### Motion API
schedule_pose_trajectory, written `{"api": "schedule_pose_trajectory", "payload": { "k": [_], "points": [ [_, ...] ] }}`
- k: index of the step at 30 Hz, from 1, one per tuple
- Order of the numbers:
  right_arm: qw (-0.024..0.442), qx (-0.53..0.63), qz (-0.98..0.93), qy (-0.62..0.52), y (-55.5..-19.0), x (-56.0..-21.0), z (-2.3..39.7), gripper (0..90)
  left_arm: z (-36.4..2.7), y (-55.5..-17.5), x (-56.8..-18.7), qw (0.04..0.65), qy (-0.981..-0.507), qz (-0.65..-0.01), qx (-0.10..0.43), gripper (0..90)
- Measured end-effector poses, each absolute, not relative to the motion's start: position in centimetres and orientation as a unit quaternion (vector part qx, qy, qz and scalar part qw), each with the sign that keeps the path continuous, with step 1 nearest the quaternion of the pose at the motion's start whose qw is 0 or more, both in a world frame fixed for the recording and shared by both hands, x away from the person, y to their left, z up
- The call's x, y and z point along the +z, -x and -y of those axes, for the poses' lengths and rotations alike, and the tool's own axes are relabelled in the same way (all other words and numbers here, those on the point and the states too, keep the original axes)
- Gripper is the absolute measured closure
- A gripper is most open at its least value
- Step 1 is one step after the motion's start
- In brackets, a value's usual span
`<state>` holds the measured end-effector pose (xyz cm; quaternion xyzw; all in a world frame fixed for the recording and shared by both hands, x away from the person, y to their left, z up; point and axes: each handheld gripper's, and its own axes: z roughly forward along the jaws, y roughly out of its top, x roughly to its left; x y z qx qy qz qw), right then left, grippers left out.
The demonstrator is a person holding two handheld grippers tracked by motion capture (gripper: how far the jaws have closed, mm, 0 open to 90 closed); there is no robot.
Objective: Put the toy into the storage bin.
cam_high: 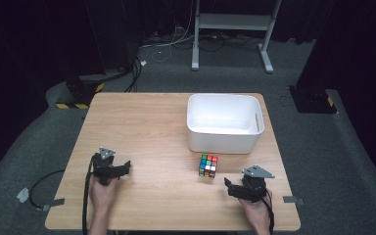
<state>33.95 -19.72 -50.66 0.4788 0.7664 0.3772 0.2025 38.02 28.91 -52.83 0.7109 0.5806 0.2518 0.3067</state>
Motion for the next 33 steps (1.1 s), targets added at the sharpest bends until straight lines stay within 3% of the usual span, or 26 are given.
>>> {"api": "schedule_pose_trajectory", "payload": {
  "k": [33],
  "points": [
    [0.182,0.385,-0.803,-0.417,-35.4,-49.7,15.8,10.3,-28.9,-38.1,-52.8,0.307,-0.711,-0.58,0.252,14.3]
  ]
}}
